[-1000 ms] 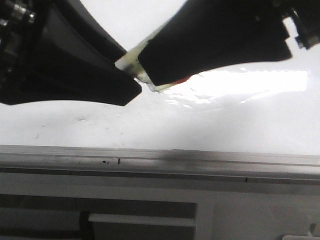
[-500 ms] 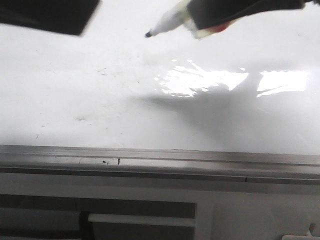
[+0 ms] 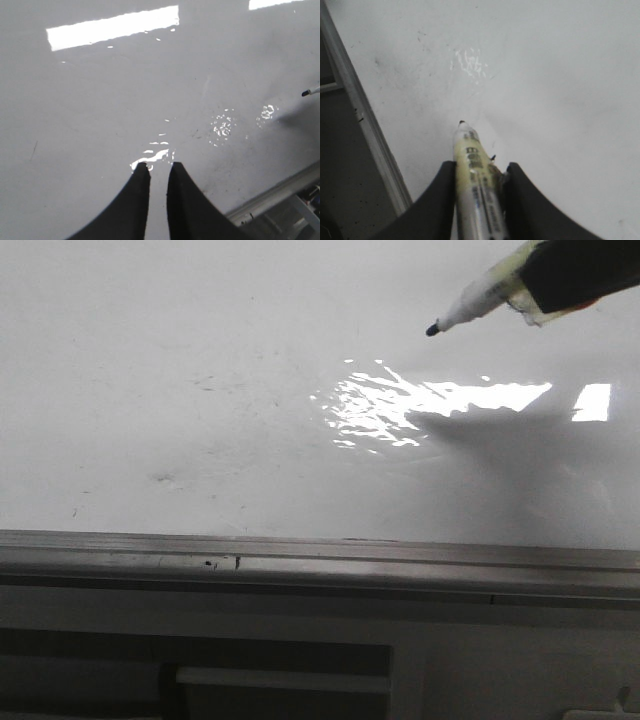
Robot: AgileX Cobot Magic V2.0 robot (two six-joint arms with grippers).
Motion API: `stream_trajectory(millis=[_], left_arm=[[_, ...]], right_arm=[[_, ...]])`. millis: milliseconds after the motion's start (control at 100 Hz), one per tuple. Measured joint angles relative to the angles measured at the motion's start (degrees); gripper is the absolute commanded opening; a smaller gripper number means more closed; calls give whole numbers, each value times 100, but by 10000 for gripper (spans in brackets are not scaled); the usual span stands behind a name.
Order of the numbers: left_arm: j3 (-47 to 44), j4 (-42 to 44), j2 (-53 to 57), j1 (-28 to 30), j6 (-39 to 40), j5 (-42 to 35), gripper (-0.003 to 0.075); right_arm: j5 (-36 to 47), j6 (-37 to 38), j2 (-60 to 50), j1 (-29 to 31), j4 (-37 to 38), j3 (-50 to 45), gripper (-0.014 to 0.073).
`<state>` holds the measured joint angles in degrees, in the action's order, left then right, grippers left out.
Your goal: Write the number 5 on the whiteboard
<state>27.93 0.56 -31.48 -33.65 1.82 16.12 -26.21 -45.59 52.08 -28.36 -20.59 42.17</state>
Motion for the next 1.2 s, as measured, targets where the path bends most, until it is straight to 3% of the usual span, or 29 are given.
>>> stream_trajectory(millis=[350,990,1200], left_arm=[[0,-109,-22,30,9,-556,-20],[0,-136,-30,30,9,-568,-20],[0,-136,-30,30,9,-568,-20]], right_arm=[[108,270,601,0,10,720,-42],[204,390,1350,213,-6,765,-41],[41,755,1350,190,-96,521,-41]])
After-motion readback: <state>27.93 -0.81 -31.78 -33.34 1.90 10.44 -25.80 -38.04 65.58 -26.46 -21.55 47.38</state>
